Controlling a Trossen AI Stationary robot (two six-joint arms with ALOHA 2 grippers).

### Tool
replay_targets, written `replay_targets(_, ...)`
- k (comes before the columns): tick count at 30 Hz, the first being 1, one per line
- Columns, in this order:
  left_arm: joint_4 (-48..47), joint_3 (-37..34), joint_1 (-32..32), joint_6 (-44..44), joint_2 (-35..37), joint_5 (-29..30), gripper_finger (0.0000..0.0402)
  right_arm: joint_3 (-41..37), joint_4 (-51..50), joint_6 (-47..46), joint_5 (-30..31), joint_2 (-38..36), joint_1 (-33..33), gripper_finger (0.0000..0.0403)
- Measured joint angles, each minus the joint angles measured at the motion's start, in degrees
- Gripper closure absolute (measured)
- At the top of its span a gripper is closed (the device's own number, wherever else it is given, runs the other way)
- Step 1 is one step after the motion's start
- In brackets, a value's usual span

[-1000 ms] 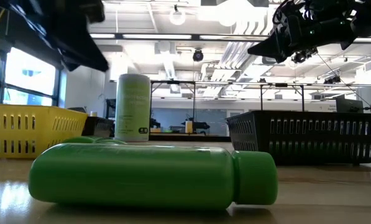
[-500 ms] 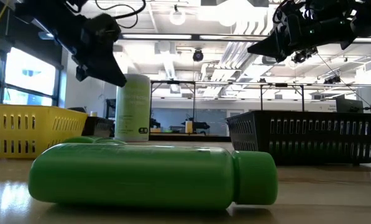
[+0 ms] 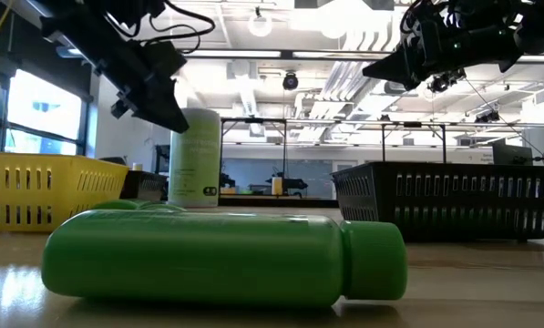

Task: Pick & Place Travel size toiletries
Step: Put the green shampoo into the bottom right black bin

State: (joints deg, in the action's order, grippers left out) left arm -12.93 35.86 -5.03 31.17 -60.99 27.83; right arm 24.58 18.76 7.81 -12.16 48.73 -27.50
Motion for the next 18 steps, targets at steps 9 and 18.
replay_targets(9,3.2,0.0,-5.5,-11.1,0.0,-6.8,0.0339,0.0,0.0,0.0,0.0,0.0,0.0,0.04)
replay_targets(18,13.1,0.0,-11.3,-23.2,0.0,-16.0,0.0339,0.0,0.4,0.0,0.0,0.0,0.0,0.0401)
